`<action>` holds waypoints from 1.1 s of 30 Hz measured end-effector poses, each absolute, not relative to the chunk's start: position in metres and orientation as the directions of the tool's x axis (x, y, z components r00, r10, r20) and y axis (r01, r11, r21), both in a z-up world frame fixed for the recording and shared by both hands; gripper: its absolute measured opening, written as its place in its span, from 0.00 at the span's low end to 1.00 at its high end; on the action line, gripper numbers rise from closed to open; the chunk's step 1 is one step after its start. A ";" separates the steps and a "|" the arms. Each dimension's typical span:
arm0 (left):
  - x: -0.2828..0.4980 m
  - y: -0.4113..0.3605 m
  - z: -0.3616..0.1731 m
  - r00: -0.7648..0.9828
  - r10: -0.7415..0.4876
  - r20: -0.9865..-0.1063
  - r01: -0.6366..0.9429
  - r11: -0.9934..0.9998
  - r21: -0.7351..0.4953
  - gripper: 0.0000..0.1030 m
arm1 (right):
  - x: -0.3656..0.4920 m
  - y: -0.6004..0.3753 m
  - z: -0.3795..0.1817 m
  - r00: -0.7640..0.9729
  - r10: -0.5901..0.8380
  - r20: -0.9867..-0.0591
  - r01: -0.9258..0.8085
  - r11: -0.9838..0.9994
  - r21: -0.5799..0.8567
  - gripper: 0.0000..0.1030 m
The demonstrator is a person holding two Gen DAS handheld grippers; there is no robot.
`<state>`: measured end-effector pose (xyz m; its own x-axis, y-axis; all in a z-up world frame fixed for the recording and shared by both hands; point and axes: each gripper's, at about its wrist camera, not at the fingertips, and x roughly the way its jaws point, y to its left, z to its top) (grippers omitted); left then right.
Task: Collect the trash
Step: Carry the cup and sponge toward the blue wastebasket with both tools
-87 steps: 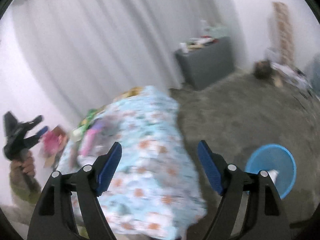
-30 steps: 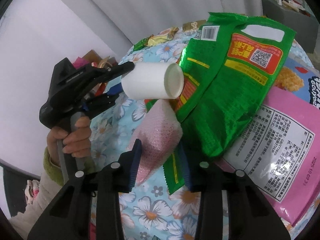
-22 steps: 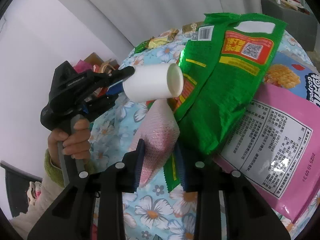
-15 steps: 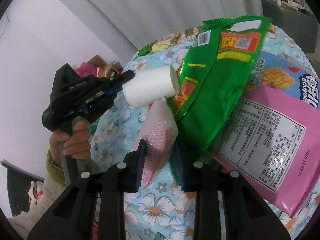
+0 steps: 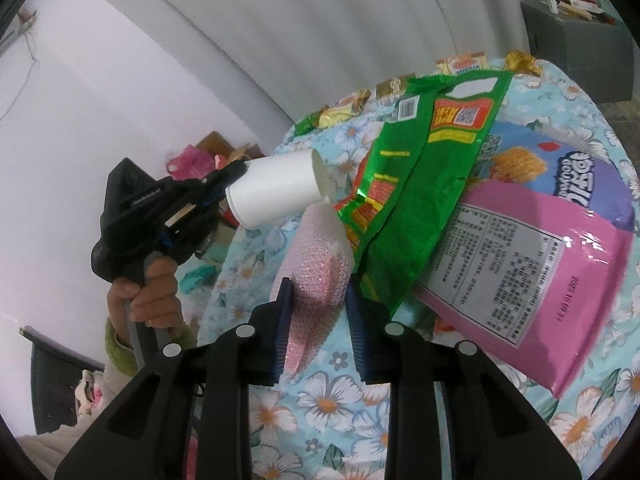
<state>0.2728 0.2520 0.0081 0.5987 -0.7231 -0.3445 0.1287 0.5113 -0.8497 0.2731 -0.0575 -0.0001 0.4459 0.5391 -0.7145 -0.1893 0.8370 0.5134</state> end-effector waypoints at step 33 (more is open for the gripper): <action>0.196 -0.159 0.107 0.198 -0.836 -0.512 0.675 0.495 -0.548 0.01 | 0.026 -0.374 0.052 0.829 0.025 -0.559 0.346 0.762 0.547 0.25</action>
